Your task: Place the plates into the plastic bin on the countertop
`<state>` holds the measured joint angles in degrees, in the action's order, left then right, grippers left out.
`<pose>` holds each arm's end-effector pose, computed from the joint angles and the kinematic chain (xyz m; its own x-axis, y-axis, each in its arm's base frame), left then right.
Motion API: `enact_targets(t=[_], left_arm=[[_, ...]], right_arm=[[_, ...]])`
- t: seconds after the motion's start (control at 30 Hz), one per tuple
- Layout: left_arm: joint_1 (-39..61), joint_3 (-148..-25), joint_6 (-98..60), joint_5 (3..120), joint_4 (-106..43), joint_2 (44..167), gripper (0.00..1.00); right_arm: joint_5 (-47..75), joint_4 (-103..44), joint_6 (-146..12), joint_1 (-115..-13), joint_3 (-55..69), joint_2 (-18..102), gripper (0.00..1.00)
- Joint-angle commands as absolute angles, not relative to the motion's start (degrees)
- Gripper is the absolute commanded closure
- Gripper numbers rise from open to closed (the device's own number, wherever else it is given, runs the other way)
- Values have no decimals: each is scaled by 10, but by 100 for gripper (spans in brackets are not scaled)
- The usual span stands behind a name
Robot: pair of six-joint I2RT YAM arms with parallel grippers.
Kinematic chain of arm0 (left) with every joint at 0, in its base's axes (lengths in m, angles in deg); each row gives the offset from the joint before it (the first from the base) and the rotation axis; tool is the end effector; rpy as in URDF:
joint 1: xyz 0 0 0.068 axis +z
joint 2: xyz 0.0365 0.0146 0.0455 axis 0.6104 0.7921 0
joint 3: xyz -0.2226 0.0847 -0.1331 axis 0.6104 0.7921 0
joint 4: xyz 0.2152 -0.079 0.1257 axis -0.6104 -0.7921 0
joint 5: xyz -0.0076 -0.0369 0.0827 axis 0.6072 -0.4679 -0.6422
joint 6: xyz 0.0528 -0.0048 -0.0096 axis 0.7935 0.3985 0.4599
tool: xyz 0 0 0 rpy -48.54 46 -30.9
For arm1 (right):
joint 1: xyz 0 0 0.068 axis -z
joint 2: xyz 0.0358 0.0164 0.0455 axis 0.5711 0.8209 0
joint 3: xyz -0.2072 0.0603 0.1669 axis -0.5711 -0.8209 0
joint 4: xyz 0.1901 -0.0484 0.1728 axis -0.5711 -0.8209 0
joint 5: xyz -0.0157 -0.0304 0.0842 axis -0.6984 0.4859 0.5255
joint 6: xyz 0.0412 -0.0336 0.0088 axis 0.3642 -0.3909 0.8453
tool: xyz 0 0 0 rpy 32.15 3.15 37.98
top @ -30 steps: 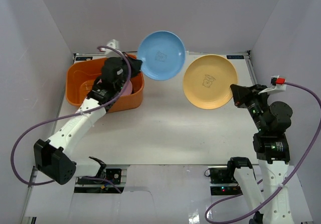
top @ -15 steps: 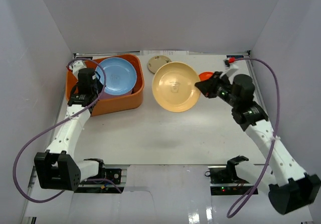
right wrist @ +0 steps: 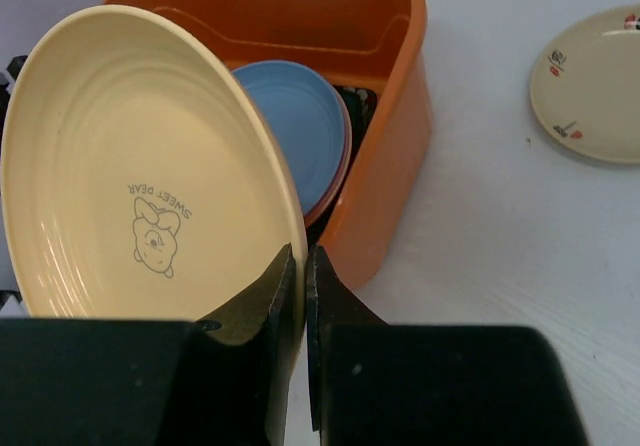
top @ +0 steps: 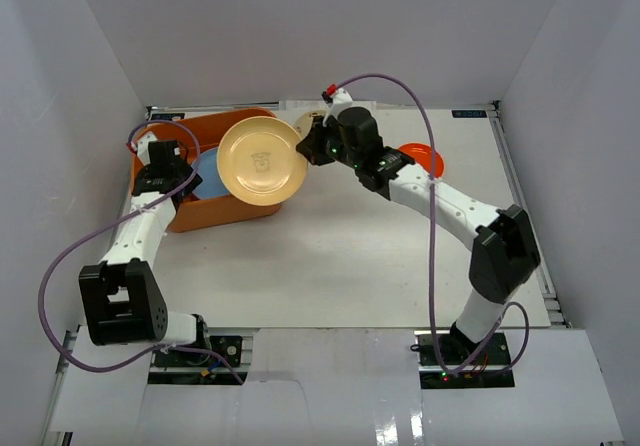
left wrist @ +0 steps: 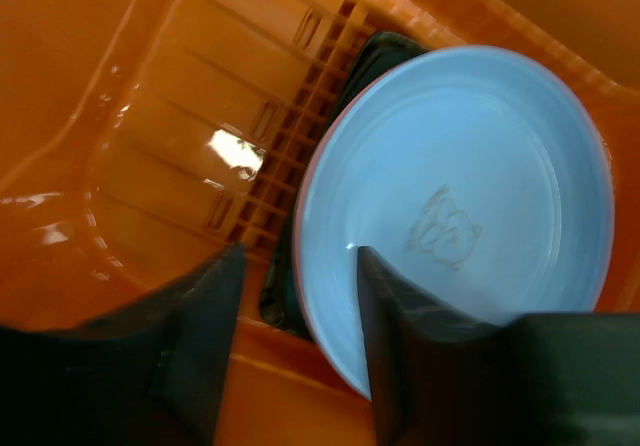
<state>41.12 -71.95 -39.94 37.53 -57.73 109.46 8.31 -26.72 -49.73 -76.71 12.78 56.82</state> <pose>0.2956 0.0276 0.2626 -0.4676 -0.5422 -0.6982 -0.5868 0.7810 -0.2135 0.3022 0.2725 0.3489 -0.4278 0.1627 -0.8891 -0.5654 0.7193 0.4036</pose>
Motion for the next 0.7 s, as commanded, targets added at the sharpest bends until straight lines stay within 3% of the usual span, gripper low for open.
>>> enact_targets(t=[0.0,0.1,0.37,0.57,0.63,0.67], left_arm=[[417,-735,-419,398,-543,1054,37],[417,-737,-433,399,-523,1017,24],[398,-815,-436,363,-520,936,23],[345,-853,-415,449,-512,937,23],[337,-855,-423,478,-509,942,23],[334,-855,-427,491,-506,944,23]], right_arm=[[38,-247,-518,-780,213,616,92],[31,-270,-527,-785,288,676,92],[-8,-332,-565,-824,503,837,92],[-27,-340,-585,-853,564,913,92],[-32,-335,-586,-857,564,915,80],[-28,-333,-586,-858,564,912,65]])
